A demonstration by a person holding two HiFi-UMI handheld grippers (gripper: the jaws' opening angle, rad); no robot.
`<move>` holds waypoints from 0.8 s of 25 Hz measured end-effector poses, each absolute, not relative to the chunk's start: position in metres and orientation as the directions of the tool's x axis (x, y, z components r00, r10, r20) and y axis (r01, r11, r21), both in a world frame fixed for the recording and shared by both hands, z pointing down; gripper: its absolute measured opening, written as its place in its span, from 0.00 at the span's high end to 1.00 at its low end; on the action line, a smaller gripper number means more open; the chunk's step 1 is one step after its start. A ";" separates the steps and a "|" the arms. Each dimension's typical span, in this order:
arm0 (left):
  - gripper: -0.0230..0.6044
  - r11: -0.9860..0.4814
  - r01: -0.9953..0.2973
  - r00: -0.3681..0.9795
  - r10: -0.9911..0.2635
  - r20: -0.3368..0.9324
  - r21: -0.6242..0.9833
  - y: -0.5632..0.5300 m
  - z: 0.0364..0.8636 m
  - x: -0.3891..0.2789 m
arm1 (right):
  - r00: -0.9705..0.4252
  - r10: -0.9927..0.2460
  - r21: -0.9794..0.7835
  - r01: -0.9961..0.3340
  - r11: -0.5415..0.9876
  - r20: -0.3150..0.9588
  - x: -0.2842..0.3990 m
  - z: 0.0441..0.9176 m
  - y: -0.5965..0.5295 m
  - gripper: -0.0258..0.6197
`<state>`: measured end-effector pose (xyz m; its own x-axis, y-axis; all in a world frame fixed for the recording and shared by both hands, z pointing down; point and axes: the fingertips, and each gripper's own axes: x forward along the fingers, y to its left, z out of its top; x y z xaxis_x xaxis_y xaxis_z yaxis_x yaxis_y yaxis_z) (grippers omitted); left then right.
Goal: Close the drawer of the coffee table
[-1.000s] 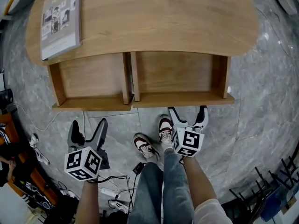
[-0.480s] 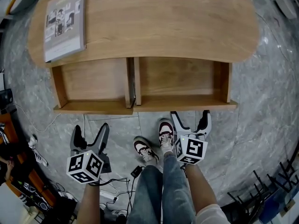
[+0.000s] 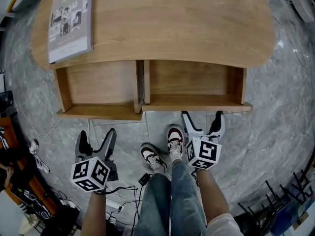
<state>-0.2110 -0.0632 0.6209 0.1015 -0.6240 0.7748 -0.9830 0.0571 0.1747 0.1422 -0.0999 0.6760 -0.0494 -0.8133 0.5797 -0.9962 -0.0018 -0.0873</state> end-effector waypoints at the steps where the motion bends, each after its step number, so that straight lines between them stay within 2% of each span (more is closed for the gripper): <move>1: 0.12 0.058 -0.983 0.101 -0.623 0.775 0.175 -0.064 0.622 -0.211 | -0.049 -0.813 -0.088 -0.996 -0.002 0.580 0.142 0.676 -0.102 0.08; 20: 0.12 0.060 -0.980 0.112 -0.625 0.772 0.191 -0.088 0.627 -0.196 | -0.046 -0.799 -0.091 -0.996 -0.011 0.599 0.145 0.674 -0.145 0.08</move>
<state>-0.1955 -0.0876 0.6267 0.1124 -0.6254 0.7722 -0.9798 0.0597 0.1909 0.1453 -0.1446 0.6744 -0.0463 -0.7991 0.5994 -0.9958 -0.0108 -0.0913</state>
